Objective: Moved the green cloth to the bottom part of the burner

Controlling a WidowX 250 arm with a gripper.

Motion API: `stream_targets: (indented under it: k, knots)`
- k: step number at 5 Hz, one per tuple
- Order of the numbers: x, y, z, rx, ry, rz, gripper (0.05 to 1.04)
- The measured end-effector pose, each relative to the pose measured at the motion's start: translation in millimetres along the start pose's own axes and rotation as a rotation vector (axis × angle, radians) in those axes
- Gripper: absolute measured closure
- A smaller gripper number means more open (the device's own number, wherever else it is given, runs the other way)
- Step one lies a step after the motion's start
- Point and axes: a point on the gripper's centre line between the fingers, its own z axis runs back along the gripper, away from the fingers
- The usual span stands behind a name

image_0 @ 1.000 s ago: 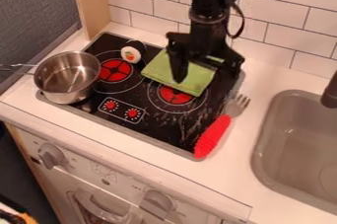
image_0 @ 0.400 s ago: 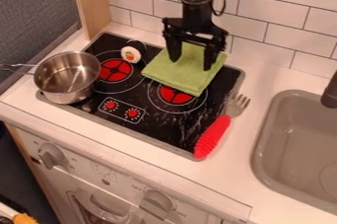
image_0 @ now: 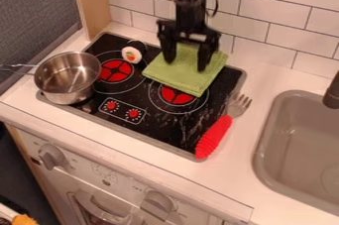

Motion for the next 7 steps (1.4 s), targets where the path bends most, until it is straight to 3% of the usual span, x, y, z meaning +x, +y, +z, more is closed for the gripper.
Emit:
stream_targets:
  k: [2,4,7]
  knots:
    - [-1.0,-5.0,-10.6,0.024,0.028,-0.022,0.082]
    - [-14.4,-10.8,-10.3,0.01,0.018,-0.031,0.084]
    - [-105.2,-8.0,-2.3,0.034,0.099,-0.028,0.085]
